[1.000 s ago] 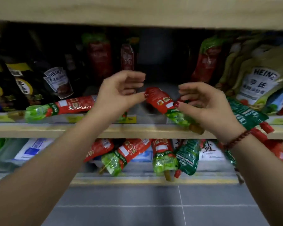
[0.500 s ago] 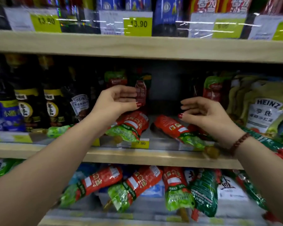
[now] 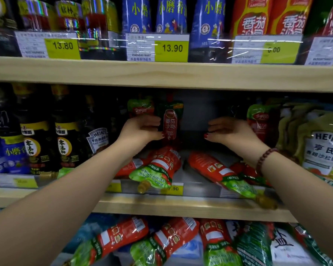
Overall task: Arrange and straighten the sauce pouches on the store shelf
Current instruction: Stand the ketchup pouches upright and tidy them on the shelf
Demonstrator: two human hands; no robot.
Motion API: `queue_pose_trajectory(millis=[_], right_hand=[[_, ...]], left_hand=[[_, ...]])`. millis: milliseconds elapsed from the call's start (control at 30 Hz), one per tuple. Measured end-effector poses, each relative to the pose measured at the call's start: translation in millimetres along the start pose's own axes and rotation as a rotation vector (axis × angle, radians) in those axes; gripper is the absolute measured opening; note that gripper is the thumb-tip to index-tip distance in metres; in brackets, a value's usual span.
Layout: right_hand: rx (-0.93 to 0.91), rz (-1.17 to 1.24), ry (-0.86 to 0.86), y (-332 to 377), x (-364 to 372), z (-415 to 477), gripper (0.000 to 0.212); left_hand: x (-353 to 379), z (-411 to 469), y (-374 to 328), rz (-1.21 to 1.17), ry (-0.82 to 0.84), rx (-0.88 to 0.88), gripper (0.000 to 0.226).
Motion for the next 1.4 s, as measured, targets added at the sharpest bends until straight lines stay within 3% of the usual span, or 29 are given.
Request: queue_pose_trajectory(millis=[300, 467, 633, 733, 833, 900, 1167, 1300, 1400], right_hand=[[0.037, -0.008, 0.056, 3, 36, 55, 0.054], [0.02, -0.056, 0.042, -2, 43, 86, 0.048], [0.055, -0.109, 0.086, -21, 61, 110, 0.071], [0.079, -0.023, 0.127, -30, 74, 116, 0.06], [0.029, -0.045, 0.134, -31, 86, 119, 0.027], [0.004, -0.083, 0.081, -33, 89, 121, 0.017], [0.028, 0.061, 0.012, -32, 84, 111, 0.014], [0.041, 0.121, 0.024, -32, 75, 102, 0.013], [0.037, 0.156, 0.023, -29, 59, 98, 0.009]], left_hand=[[5, 44, 28, 0.056, 0.003, -0.072, 0.053], [16, 63, 48, 0.122, 0.033, -0.127, 0.07], [23, 77, 65, 0.172, 0.082, -0.194, 0.085], [27, 81, 74, 0.161, 0.108, -0.211, 0.086], [30, 83, 78, 0.17, 0.127, -0.178, 0.081], [33, 83, 81, 0.163, 0.117, -0.152, 0.077], [33, 95, 78, 0.325, 0.004, -0.002, 0.026], [38, 96, 67, 0.396, -0.009, 0.034, 0.021], [45, 96, 48, 0.4, 0.07, 0.063, 0.025]])
Point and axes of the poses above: each hand's wrist, its own z-axis towards the middle knuckle, its own x-axis out of the palm, y = z × x, the point moved 6 cm from there along z, towards the middle knuckle, and after that the axes turned 2 degrees about x, right-handed, at the moved point
